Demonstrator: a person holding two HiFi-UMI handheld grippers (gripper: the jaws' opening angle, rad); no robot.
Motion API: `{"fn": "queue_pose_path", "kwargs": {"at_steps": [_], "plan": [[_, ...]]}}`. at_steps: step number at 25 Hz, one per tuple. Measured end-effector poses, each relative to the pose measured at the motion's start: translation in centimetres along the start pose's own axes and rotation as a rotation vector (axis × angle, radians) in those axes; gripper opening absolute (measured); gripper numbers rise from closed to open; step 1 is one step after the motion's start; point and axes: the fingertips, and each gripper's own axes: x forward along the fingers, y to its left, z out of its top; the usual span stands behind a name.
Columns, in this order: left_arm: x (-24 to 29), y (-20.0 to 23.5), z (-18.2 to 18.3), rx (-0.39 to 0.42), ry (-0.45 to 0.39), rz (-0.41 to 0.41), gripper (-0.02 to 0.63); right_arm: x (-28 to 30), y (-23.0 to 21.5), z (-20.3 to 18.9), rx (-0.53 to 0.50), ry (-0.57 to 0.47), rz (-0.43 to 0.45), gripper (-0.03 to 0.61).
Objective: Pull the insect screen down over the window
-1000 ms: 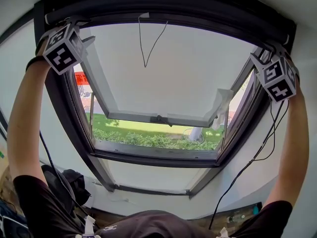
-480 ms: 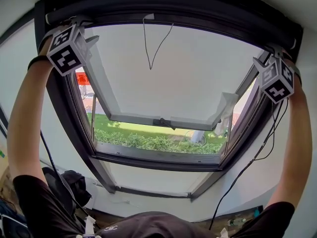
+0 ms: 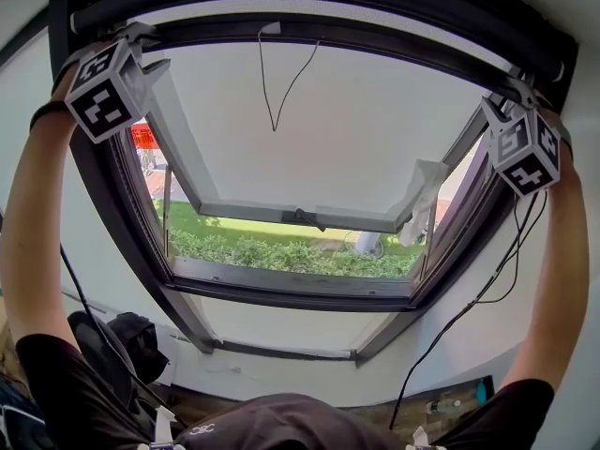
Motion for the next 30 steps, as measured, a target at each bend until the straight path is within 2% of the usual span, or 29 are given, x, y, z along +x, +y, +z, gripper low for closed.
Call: {"fn": "queue_pose_path", "kwargs": {"at_steps": [1, 5, 9, 14, 16, 18, 21, 22, 23, 24, 25, 28, 30], "plan": [[0.0, -0.5, 0.0, 0.0, 0.0, -0.011, 0.146, 0.0, 0.6, -0.1, -0.007, 0.002, 0.014, 0.167], [0.0, -2.9, 0.0, 0.007, -0.006, -0.056, 0.179, 0.0, 3.1, -0.9, -0.03, 0.029, 0.057, 0.213], [0.3, -6.2, -0.7, 0.028, 0.001, -0.111, 0.202, -0.1, 5.9, -1.3, -0.014, 0.011, 0.088, 0.215], [0.7, -10.7, -1.2, 0.035, 0.015, -0.198, 0.185, -0.5, 10.6, -2.2, -0.018, 0.031, 0.16, 0.215], [0.7, -13.3, -1.4, 0.038, 0.017, -0.243, 0.213, -0.8, 12.9, -2.8, -0.038, 0.044, 0.192, 0.222], [0.8, -15.8, -1.8, 0.035, 0.022, -0.282, 0.212, -1.1, 15.3, -3.2, -0.04, 0.047, 0.237, 0.226], [1.3, -19.0, -2.3, 0.039, 0.03, -0.308, 0.251, -1.3, 18.5, -3.8, -0.041, 0.05, 0.286, 0.232], [1.4, -19.8, -2.5, 0.043, 0.034, -0.311, 0.232, -1.4, 19.3, -4.0, -0.047, 0.054, 0.292, 0.232], [1.5, -20.6, -2.6, 0.045, 0.039, -0.315, 0.275, -1.4, 20.0, -4.1, -0.051, 0.059, 0.299, 0.241], [1.5, -21.3, -2.7, 0.047, 0.044, -0.321, 0.259, -1.5, 20.6, -4.2, -0.053, 0.063, 0.306, 0.239], [1.5, -22.0, -2.8, 0.048, 0.048, -0.327, 0.28, -1.5, 21.1, -4.3, -0.051, 0.066, 0.315, 0.242], [1.5, -23.8, -3.0, 0.045, 0.057, -0.362, 0.267, -1.9, 22.9, -4.7, -0.044, 0.073, 0.357, 0.241], [1.6, -25.4, -3.2, 0.034, 0.058, -0.397, 0.233, -2.1, 24.6, -4.9, -0.053, 0.082, 0.389, 0.23]]}}
